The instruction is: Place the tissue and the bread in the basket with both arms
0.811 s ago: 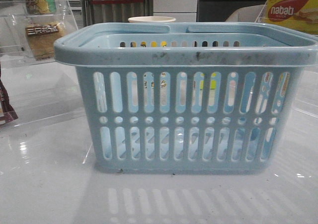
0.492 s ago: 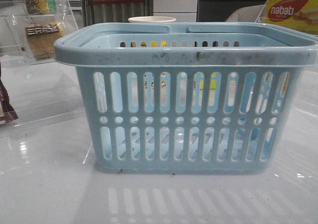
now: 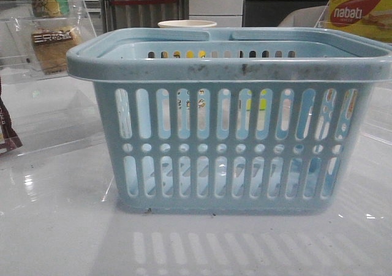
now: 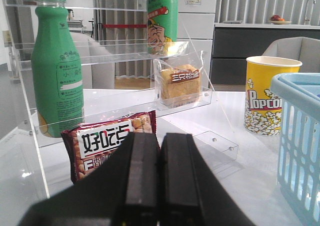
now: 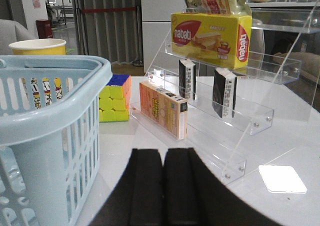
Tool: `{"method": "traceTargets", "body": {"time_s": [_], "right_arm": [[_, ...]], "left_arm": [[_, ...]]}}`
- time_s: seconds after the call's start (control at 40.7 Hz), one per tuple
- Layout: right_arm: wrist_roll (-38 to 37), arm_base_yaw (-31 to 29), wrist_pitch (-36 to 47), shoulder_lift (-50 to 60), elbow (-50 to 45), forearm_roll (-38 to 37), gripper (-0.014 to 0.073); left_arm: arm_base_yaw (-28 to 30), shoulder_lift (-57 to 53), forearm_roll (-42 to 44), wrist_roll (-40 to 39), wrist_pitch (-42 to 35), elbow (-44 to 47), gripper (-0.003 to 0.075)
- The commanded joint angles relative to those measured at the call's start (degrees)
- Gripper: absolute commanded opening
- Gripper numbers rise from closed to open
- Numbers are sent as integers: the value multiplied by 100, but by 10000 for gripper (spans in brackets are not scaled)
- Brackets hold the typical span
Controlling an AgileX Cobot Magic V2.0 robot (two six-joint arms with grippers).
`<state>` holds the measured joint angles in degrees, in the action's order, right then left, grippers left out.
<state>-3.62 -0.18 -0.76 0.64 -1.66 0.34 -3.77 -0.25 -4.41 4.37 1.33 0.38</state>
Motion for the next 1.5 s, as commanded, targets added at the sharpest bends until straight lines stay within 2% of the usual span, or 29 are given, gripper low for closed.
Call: {"method": "traceTargets", "body": {"time_s": [0.0, 0.32, 0.541, 0.737, 1.008, 1.131, 1.475], "right_arm": [[11, -32, 584, 111, 34, -34, 36], [5, -32, 778, 111, 55, -34, 36], [5, -32, 477, 109, 895, -34, 36], [5, -32, -410, -127, 2348, -123, 36], [5, -32, -1794, -1401, 3948, -175, 36], [5, -32, -2164, -2006, 4267, -175, 36], [5, -32, -3001, -3495, 4261, -175, 36]], "left_arm": [[-45, -101, -24, -47, -496, 39, 99], [-45, -101, -24, -47, -879, -26, 99], [-45, -80, -24, -47, -858, -897, 99], [-45, 380, -24, -47, 124, -2425, 99], [-45, 1655, -24, -47, 1335, -4183, 99], [-45, 2165, -34, -47, 1812, -4463, 99], [-45, 3267, -45, -47, 2743, -4405, 99]]}}
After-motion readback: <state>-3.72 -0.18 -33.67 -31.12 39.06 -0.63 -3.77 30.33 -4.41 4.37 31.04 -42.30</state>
